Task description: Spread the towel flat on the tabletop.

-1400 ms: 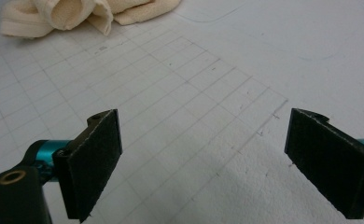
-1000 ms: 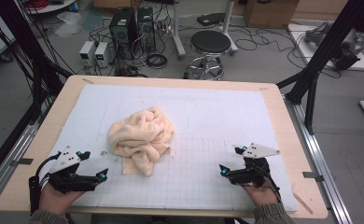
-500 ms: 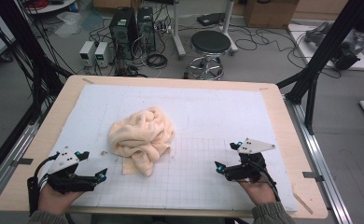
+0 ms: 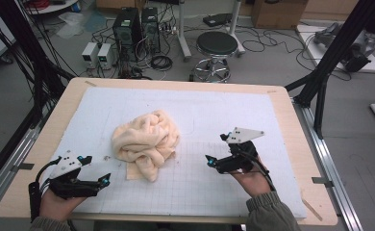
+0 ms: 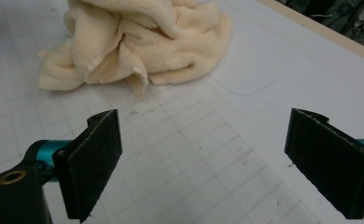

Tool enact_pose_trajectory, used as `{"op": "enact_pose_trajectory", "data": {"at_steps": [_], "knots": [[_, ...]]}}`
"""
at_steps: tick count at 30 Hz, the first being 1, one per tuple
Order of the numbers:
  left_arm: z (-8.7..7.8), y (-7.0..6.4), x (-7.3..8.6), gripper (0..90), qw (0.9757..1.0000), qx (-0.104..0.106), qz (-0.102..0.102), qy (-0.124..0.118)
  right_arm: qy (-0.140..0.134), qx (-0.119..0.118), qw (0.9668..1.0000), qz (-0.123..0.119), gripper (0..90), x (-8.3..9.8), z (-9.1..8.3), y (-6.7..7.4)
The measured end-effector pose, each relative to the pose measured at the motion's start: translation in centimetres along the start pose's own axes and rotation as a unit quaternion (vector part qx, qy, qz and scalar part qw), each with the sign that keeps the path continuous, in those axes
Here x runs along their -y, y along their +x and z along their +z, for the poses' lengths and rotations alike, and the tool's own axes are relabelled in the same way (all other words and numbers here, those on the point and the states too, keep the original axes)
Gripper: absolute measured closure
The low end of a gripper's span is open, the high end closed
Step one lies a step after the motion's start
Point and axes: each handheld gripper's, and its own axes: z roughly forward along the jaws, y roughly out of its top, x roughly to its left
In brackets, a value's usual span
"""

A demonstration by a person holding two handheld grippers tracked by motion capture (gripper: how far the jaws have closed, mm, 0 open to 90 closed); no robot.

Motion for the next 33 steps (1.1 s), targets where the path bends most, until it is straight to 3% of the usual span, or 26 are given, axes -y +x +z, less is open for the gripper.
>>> {"op": "enact_pose_trajectory", "data": {"at_steps": [8,13,20,29,33], "knots": [[0.4,-0.2,-0.4,11.2,1.0,0.002,0.003,-0.002,-0.008,-0.019,0.9997,-0.012,13.6,-2.4,1.7,0.3],[0.9,-0.4,-1.0,11.5,0.9999,0.006,0.006,-0.006,-0.01,-0.033,0.9988,-0.034,16.6,-4.3,3.4,0.9],[1.9,-0.8,-1.6,12.8,0.9997,0.019,0.014,-0.005,-0.005,-0.052,0.9977,-0.043,22.1,-5.3,5.3,1.5],[3.6,-1.2,-2.2,25.1,0.9989,0.041,0.022,0.006,0.013,-0.086,0.9945,-0.058,36.5,-5.6,8.9,2.4],[5.2,-1.3,-2.4,40.3,0.9976,0.061,0.027,0.019,0.034,-0.106,0.9914,-0.069,46.9,-5.4,11.3,2.9]]}}
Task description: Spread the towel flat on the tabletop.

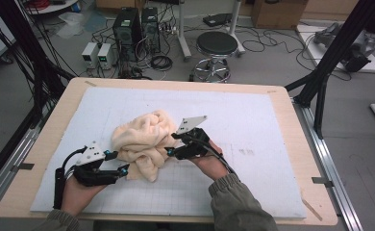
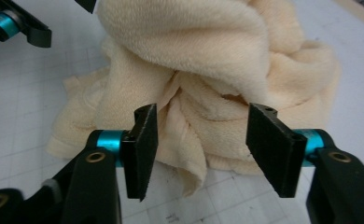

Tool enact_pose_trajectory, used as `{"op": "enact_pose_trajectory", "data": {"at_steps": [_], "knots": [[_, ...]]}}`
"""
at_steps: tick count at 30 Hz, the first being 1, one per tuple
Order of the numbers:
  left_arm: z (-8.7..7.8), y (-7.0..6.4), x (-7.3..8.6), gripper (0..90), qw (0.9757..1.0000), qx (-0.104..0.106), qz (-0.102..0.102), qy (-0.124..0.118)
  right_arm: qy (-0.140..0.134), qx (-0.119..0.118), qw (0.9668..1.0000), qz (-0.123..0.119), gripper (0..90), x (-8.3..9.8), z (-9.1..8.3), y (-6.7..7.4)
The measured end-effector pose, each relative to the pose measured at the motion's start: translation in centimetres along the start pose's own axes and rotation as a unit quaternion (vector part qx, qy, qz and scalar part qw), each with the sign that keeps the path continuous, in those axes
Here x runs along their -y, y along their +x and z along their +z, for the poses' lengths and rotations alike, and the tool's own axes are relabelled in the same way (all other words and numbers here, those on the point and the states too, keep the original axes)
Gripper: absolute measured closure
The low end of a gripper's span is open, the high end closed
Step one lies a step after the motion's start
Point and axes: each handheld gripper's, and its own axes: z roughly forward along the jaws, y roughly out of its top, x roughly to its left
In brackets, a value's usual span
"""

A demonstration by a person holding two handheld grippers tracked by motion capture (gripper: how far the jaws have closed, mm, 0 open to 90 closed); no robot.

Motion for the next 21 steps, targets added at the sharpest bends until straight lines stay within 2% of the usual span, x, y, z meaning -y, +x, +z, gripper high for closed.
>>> {"op": "enact_pose_trajectory", "data": {"at_steps": [1,2,3,4,5,7,8,9,12,16,21], "knots": [[0.0,0.0,0.0,43.7,1.0,0.0,0.0,0.0,0.0,0.0,1.0,0.0,46.9,0.0,0.0,0.0],[0.8,0.0,0.0,47.0,0.9998,0.012,0.006,0.012,0.007,-0.007,0.9999,-0.004,52.3,0.1,0.8,-0.1],[0.8,0.0,0.0,49.7,0.9998,0.012,0.006,0.012,0.013,-0.01,0.9999,-0.003,54.0,0.2,1.1,-0.1],[1.8,-0.1,0.0,52.3,0.9992,0.022,0.012,0.03,0.017,-0.014,0.9997,0.0,55.4,0.3,1.5,-0.2],[1.8,-0.1,0.0,53.9,0.9992,0.022,0.012,0.03,0.02,-0.017,0.9996,-0.003,56.4,0.5,1.8,-0.3],[2.6,-0.2,0.1,56.8,0.9984,0.027,0.017,0.047,0.025,-0.022,0.9994,0.001,57.2,0.7,2.5,-0.5],[3.2,-0.2,0.1,57.7,0.9972,0.029,0.025,0.064,0.027,-0.023,0.9994,0.003,57.9,0.8,2.8,-0.5],[3.2,-0.2,0.1,58.8,0.9972,0.029,0.025,0.064,0.027,-0.023,0.9994,0.003,57.9,0.8,2.8,-0.5],[4.0,-0.3,0.4,64.5,0.995,0.024,0.035,0.09,0.051,-0.02,0.9985,-0.008,65.3,1.3,4.0,-0.4],[4.3,-0.3,0.5,72.3,0.9946,0.022,0.034,0.095,0.06,-0.019,0.998,-0.01,74.9,1.5,4.3,-0.4],[4.2,-0.3,0.5,84.7,0.9944,0.02,0.038,0.096,0.063,-0.022,0.9978,-0.007,78.1,1.5,3.8,-0.7]]}}
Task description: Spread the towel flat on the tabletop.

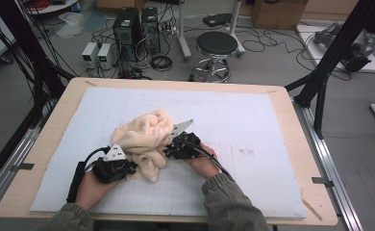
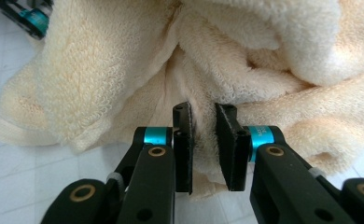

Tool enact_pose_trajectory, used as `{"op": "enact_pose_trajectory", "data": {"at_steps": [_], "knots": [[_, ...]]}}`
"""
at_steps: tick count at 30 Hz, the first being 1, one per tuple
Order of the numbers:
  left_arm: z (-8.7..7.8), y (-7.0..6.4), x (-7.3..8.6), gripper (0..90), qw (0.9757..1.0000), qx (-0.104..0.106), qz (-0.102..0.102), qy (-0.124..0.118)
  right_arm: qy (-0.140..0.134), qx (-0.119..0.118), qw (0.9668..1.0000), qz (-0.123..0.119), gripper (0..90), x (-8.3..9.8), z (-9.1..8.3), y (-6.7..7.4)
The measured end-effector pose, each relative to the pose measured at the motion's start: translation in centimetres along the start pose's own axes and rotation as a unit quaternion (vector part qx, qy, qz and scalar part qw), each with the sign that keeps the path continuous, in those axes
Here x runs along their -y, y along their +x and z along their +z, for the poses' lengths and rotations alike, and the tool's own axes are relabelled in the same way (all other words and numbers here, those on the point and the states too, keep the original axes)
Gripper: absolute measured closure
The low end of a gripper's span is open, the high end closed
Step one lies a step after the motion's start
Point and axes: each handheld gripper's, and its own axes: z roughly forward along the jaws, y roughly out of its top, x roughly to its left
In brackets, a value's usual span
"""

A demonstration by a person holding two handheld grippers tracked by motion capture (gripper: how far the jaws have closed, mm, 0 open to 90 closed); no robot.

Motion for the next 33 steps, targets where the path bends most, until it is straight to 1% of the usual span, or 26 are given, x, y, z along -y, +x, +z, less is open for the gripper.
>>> {"op": "enact_pose_trajectory", "data": {"at_steps": [1,3,4,7,8,9,10,11,12,14,16,17,19,20,21,22,24,25,26,27,28,29,30,31,33], "knots": [[-0.1,0.0,0.0,85.4,1.0,0.0,0.003,0.001,0.0,0.0,1.0,0.0,78.2,0.0,-0.1,0.0],[-0.1,0.0,0.0,86.1,1.0,-0.002,0.002,-0.001,0.0,0.0,1.0,0.002,78.2,0.1,-0.4,0.0],[-0.2,-0.1,0.0,86.4,1.0,-0.003,0.006,0.002,0.0,0.003,1.0,-0.003,78.2,0.1,-0.6,0.0],[-0.4,-0.2,-0.1,86.8,1.0,-0.003,0.009,-0.003,0.003,0.004,1.0,-0.004,78.2,0.2,-1.1,0.1],[-0.5,-0.3,-0.1,86.9,0.9999,-0.004,0.007,-0.008,0.004,0.005,1.0,-0.005,78.1,0.3,-1.4,0.1],[-0.7,-0.3,-0.2,87.1,0.9999,-0.003,0.008,-0.011,0.006,0.006,1.0,-0.001,77.9,0.6,-2.1,-0.1],[-0.8,-0.4,-0.2,87.1,0.9999,-0.003,0.009,-0.013,0.006,0.006,1.0,-0.001,77.9,0.6,-2.1,-0.1],[-0.9,-0.5,-0.2,87.1,0.9998,-0.002,0.01,-0.016,0.009,0.006,0.9999,0.004,77.5,0.9,-2.7,-0.2],[-1.1,-0.5,-0.2,87.1,0.9998,0.0,0.011,-0.019,0.009,0.006,0.9999,0.004,77.5,0.9,-2.7,-0.2],[-1.4,-0.8,-0.3,87.2,0.9996,0.001,0.012,-0.025,0.011,0.011,0.9999,0.006,76.8,1.4,-3.6,-0.3],[-1.8,-0.9,-0.3,87.2,0.9993,0.003,0.013,-0.035,0.009,0.01,0.9999,0.007,76.7,1.5,-3.9,-0.4],[-1.9,-1.0,-0.3,87.2,0.9992,0.003,0.013,-0.037,0.007,0.009,0.9999,0.01,76.8,1.6,-4.4,-0.4],[-2.1,-1.1,-0.3,87.3,0.9991,0.002,0.015,-0.039,0.004,0.009,0.9999,0.009,76.9,1.7,-4.6,-0.5],[-2.1,-1.1,-0.3,87.3,0.9991,0.001,0.014,-0.04,-0.001,0.008,0.9999,0.009,74.6,1.6,-4.9,-0.3],[-2.1,-1.1,-0.3,87.3,0.9991,0.001,0.014,-0.04,-0.001,0.008,0.9999,0.009,74.6,1.6,-4.9,-0.3],[-2.1,-1.1,-0.3,87.3,0.9991,0.0,0.013,-0.04,-0.01,-0.001,0.9999,0.01,69.1,1.5,-5.0,-0.1],[-2.2,-1.0,-0.4,87.3,0.9991,0.0,0.013,-0.041,-0.016,-0.007,0.9998,0.002,65.4,1.3,-4.7,0.2],[-2.2,-1.0,-0.4,87.3,0.999,-0.001,0.012,-0.043,-0.016,-0.007,0.9998,0.002,65.4,1.3,-4.7,0.2],[-2.3,-1.0,-0.4,87.3,0.9989,-0.003,0.011,-0.044,-0.013,-0.011,0.9998,-0.01,64.7,1.2,-4.0,0.6],[-2.4,-0.9,-0.3,87.3,0.9989,-0.003,0.01,-0.045,-0.013,-0.011,0.9998,-0.01,64.7,1.2,-4.0,0.6],[-2.5,-0.9,-0.3,87.3,0.9989,-0.005,0.008,-0.047,-0.001,-0.01,0.9998,-0.016,67.7,1.2,-3.2,0.9],[-2.5,-0.8,-0.3,87.3,0.9989,-0.003,0.008,-0.047,0.006,-0.012,0.9997,-0.02,71.9,1.2,-2.8,1.0],[-2.6,-0.7,-0.2,87.4,0.9988,-0.004,0.006,-0.049,0.014,-0.01,0.9996,-0.022,76.2,1.3,-2.5,1.1],[-2.7,-0.7,-0.1,87.4,0.9987,-0.003,0.005,-0.05,0.014,-0.01,0.9996,-0.022,76.2,1.3,-2.5,1.1],[-2.9,-0.7,0.0,87.4,0.9986,-0.005,0.004,-0.053,0.025,-0.012,0.9992,-0.027,82.9,1.4,-2.1,1.2]]}}
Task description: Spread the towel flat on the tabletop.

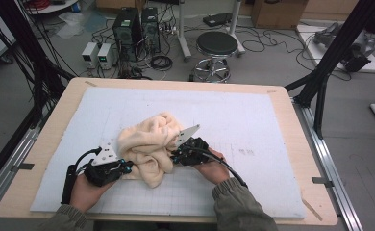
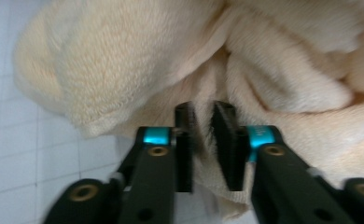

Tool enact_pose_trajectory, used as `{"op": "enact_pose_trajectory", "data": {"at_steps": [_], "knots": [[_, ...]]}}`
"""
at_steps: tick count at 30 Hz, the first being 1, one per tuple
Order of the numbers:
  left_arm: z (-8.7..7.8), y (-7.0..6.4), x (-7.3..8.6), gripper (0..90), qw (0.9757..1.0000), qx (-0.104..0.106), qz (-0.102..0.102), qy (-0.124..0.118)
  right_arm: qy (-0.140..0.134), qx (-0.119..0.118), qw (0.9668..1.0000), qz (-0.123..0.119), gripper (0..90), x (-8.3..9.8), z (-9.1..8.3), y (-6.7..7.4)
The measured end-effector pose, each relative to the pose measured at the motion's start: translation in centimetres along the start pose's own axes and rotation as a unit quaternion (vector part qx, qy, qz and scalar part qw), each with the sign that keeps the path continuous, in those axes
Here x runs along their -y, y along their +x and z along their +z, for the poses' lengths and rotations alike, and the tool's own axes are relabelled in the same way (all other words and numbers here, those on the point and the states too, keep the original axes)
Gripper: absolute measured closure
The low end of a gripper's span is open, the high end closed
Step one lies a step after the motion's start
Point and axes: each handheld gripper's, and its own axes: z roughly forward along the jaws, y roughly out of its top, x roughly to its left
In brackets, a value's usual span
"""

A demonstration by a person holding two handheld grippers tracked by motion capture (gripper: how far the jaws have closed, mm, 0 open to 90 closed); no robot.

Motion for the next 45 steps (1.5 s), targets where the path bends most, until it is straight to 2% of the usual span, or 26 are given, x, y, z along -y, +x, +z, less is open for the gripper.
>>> {"op": "enact_pose_trajectory", "data": {"at_steps": [5,9,10,12,14,15,16,17,18,19,21,22,23,24,26,27,29,31,34,37,38,40,41,43,45], "knots": [[-1.0,0.1,0.1,87.5,0.9999,-0.003,-0.003,-0.013,-0.004,0.0,1.0,0.002,85.1,0.2,-1.3,-0.2],[-2.3,0.1,0.2,87.7,0.9996,-0.006,-0.01,-0.028,-0.007,0.013,0.9999,-0.001,85.2,0.9,-3.7,0.2],[-2.7,0.0,0.2,87.7,0.9995,-0.007,-0.01,-0.031,-0.007,0.013,0.9999,-0.001,85.2,0.9,-3.7,0.2],[-3.3,-0.2,0.3,87.7,0.9994,-0.007,-0.009,-0.033,-0.014,0.017,0.9998,0.002,85.2,1.7,-4.9,0.6],[-3.8,-0.7,0.4,87.7,0.9993,-0.004,-0.008,-0.035,-0.012,0.02,0.9997,0.004,85.2,3.0,-6.5,1.7],[-4.1,-1.0,0.5,87.7,0.9994,-0.002,-0.005,-0.035,-0.012,0.02,0.9997,0.004,85.2,3.0,-6.5,1.7],[-4.3,-1.3,0.5,87.8,0.9994,0.0,-0.003,-0.034,-0.013,0.024,0.9996,0.004,85.2,3.8,-7.6,2.7],[-4.5,-1.6,0.5,87.8,0.9994,0.001,0.001,-0.035,-0.013,0.024,0.9996,0.004,85.2,3.8,-7.6,2.7],[-4.8,-1.8,0.5,87.8,0.9994,0.003,0.004,-0.034,-0.015,0.026,0.9995,0.002,85.2,4.5,-8.7,3.7],[-5.1,-2.1,0.5,87.8,0.9994,0.004,0.008,-0.034,-0.015,0.026,0.9995,0.002,85.2,4.5,-8.7,3.7],[-5.7,-2.6,0.6,87.8,0.9993,0.009,0.015,-0.033,-0.025,0.027,0.9993,0.007,85.2,5.8,-10.3,5.3],[-5.9,-2.9,0.6,87.8,0.9993,0.011,0.018,-0.032,-0.025,0.027,0.9993,0.007,85.2,5.8,-10.3,5.3],[-6.1,-3.1,0.6,87.8,0.9993,0.012,0.017,-0.031,-0.024,0.024,0.9994,0.009,85.2,6.6,-11.1,6.4],[-6.4,-3.2,0.7,87.8,0.9993,0.014,0.018,-0.03,-0.024,0.024,0.9994,0.009,85.2,6.6,-11.1,6.4],[-6.7,-3.5,0.8,87.9,0.9991,0.022,0.015,-0.032,-0.026,0.018,0.9994,0.011,85.1,7.3,-11.6,7.4],[-6.8,-3.7,0.8,87.9,0.9991,0.023,0.015,-0.031,-0.023,0.015,0.9996,0.012,85.1,7.6,-11.7,7.9],[-6.9,-3.9,0.8,87.6,0.9991,0.028,0.015,-0.029,-0.016,-0.008,0.9998,0.012,83.0,8.1,-11.6,9.0],[-6.8,-4.0,0.8,86.8,0.9988,0.033,0.014,-0.032,-0.019,-0.005,0.9998,0.005,80.4,8.0,-11.6,9.1],[-6.9,-3.5,0.5,72.1,0.9983,0.041,0.005,-0.041,-0.045,0.003,0.999,0.003,72.9,7.2,-11.9,8.7],[-6.5,-2.9,0.4,65.4,0.9983,0.037,0.004,-0.045,-0.066,0.013,0.9977,-0.007,69.1,5.9,-11.6,7.7],[-6.2,-2.6,0.4,62.9,0.9984,0.037,0.004,-0.041,-0.075,0.012,0.997,-0.016,66.5,5.0,-10.7,7.0],[-5.4,-1.9,0.5,61.7,0.9986,0.038,0.002,-0.038,-0.077,0.012,0.9967,-0.02,65.1,4.5,-10.1,6.6],[-4.8,-1.5,0.6,57.6,0.9985,0.04,-0.002,-0.038,-0.08,0.013,0.9964,-0.025,60.4,3.6,-8.8,6.0],[-3.7,-0.8,0.8,52.2,0.9987,0.039,-0.004,-0.033,-0.091,0.006,0.9955,-0.026,56.3,2.7,-7.4,5.4],[-2.4,-0.1,0.8,46.3,0.9991,0.038,-0.01,-0.014,-0.097,0.001,0.9948,-0.031,55.0,1.8,-6.1,4.8]]}}
